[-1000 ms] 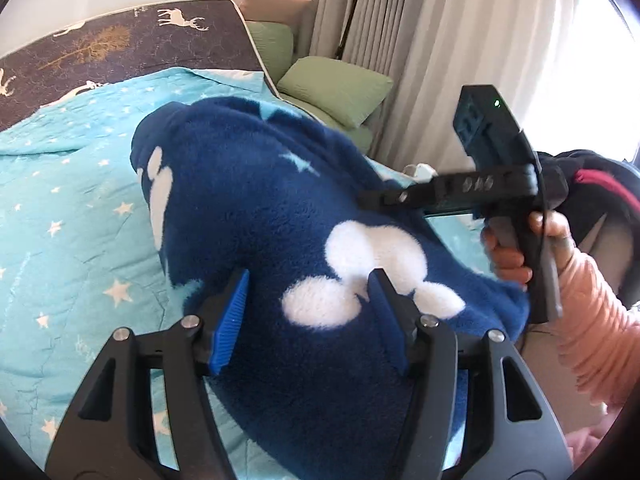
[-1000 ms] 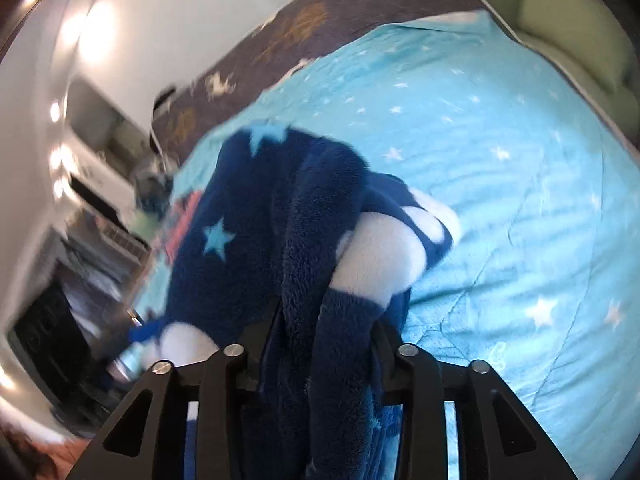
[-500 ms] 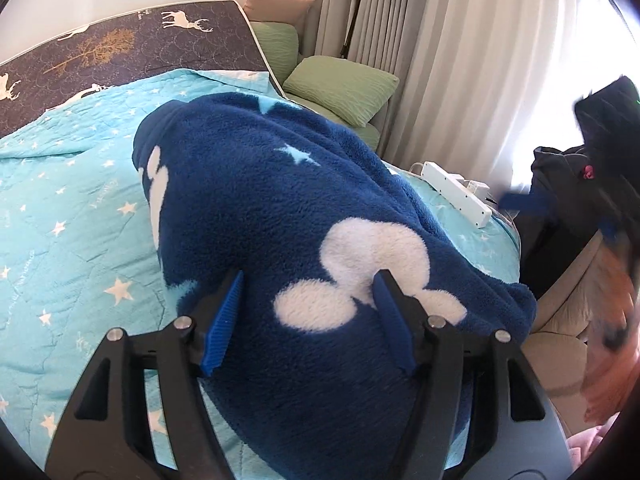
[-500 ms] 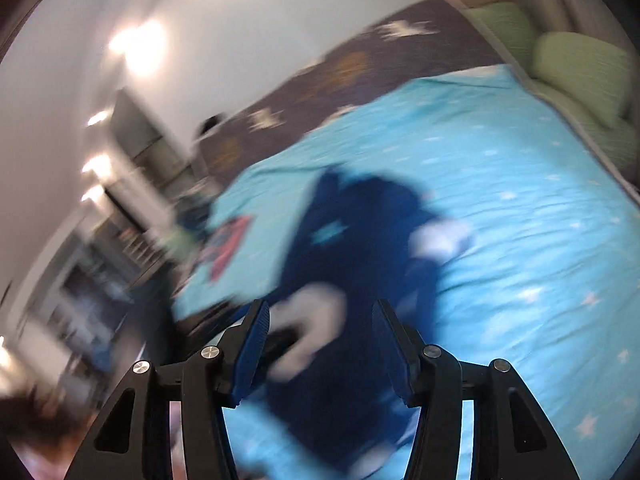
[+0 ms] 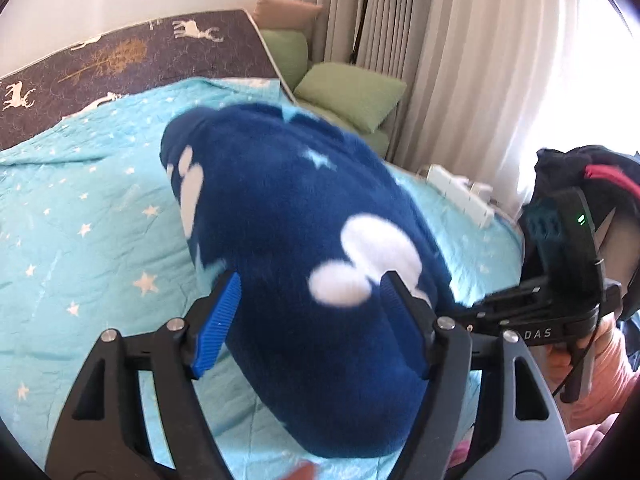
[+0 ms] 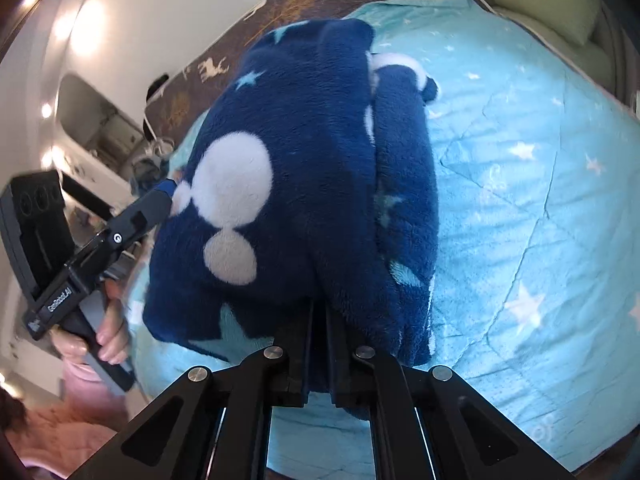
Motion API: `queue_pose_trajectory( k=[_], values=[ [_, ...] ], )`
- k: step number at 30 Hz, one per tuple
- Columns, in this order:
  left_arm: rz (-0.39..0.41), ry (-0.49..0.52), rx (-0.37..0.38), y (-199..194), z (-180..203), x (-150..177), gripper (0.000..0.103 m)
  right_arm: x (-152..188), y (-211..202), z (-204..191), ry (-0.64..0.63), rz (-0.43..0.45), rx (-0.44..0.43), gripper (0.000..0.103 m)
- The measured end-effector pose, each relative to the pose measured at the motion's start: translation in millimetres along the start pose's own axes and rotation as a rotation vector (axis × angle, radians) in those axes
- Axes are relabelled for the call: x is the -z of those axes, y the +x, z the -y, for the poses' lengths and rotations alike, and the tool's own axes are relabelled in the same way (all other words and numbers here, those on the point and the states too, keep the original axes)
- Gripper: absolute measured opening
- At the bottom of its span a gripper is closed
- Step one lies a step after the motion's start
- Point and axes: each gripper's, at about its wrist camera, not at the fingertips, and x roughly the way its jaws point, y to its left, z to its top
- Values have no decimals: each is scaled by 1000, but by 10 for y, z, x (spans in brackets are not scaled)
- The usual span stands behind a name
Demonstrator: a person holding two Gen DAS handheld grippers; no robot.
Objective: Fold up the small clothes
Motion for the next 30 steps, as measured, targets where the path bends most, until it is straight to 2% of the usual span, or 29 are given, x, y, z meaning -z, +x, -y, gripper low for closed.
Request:
queue_pose_trajectory(
  k=[4, 13, 21, 26, 30],
  values=[
    [-17, -5, -20, 115, 64, 64, 73, 2, 25, -95, -19, 1, 19, 4],
    [-41, 3, -59, 303, 23, 146, 78, 78, 43, -3, -10, -2, -2, 4],
    [-51, -38, -38, 395, -70, 167, 80, 15, 112, -43, -6, -1, 15, 4],
    [-38, -40, -28, 332, -61, 155, 80, 14, 99, -140, -18, 4, 40, 5],
    [-14, -84, -2, 131, -109, 51, 79, -57, -65, -280, -62, 25, 40, 7]
  ],
)
